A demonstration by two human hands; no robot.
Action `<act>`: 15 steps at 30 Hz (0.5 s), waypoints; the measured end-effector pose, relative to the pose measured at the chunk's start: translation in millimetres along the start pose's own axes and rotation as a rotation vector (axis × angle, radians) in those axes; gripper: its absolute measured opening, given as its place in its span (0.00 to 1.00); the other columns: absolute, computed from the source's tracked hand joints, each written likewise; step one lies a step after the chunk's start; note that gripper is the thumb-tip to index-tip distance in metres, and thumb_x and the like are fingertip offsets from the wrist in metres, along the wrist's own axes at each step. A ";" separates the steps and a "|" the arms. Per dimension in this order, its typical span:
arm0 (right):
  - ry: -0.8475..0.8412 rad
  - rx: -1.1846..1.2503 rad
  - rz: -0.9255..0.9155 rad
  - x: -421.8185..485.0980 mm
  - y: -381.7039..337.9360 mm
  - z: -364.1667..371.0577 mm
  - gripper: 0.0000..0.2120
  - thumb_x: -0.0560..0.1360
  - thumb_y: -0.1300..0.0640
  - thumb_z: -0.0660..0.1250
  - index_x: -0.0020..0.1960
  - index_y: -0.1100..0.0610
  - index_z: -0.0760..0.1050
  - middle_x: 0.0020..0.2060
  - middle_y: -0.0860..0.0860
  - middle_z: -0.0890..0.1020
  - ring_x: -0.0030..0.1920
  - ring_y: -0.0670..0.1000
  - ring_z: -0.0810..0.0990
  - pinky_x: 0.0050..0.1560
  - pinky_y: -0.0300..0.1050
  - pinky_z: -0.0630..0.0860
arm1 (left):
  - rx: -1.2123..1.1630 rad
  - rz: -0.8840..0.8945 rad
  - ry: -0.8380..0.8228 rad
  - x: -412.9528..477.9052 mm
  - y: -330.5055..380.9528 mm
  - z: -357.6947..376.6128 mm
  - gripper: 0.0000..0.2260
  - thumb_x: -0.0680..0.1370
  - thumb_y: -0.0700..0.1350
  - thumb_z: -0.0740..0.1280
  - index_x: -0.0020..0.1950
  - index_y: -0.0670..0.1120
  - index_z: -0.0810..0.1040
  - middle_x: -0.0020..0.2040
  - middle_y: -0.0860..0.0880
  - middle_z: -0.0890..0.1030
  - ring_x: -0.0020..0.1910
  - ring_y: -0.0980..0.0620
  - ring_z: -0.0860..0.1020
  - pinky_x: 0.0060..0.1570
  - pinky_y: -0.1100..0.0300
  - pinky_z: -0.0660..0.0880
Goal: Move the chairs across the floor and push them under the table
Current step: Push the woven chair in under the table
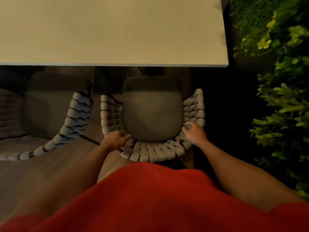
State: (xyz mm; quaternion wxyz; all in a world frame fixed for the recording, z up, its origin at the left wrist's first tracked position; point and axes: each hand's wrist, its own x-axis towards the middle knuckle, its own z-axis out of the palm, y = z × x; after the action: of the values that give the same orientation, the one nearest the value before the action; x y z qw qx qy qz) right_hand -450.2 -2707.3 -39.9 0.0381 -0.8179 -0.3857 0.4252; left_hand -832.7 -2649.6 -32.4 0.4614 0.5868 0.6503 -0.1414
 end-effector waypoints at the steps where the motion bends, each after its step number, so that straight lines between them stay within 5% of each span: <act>1: 0.014 -0.014 -0.008 7.3 -0.9 -6.3 0.24 0.82 0.43 0.68 0.75 0.51 0.74 0.70 0.53 0.80 0.69 0.57 0.78 0.69 0.53 0.76 | -0.020 -0.027 0.049 3.5 1.4 -3.8 0.14 0.84 0.61 0.65 0.62 0.54 0.81 0.51 0.54 0.84 0.49 0.55 0.83 0.51 0.55 0.81; 10: 0.233 -0.152 -0.041 53.1 -4.3 -25.0 0.26 0.80 0.49 0.72 0.75 0.56 0.72 0.73 0.58 0.73 0.71 0.62 0.73 0.68 0.56 0.74 | -0.113 -0.183 0.447 24.5 -22.4 -31.3 0.21 0.82 0.56 0.68 0.71 0.47 0.77 0.64 0.43 0.82 0.60 0.41 0.81 0.56 0.45 0.80; 15: 0.368 -0.157 0.044 79.3 -8.2 -33.1 0.29 0.79 0.51 0.73 0.76 0.59 0.69 0.75 0.60 0.70 0.74 0.63 0.68 0.71 0.60 0.70 | -0.091 -0.255 0.473 57.2 -37.0 -38.9 0.28 0.81 0.54 0.71 0.77 0.42 0.69 0.72 0.40 0.72 0.68 0.38 0.75 0.60 0.42 0.76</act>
State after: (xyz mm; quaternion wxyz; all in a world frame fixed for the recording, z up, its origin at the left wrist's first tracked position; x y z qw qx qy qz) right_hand -404.1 -2640.1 -68.5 0.0345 -0.8905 -0.3862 0.2381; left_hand -876.1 -2595.3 -68.7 0.3012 0.4956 0.8142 -0.0278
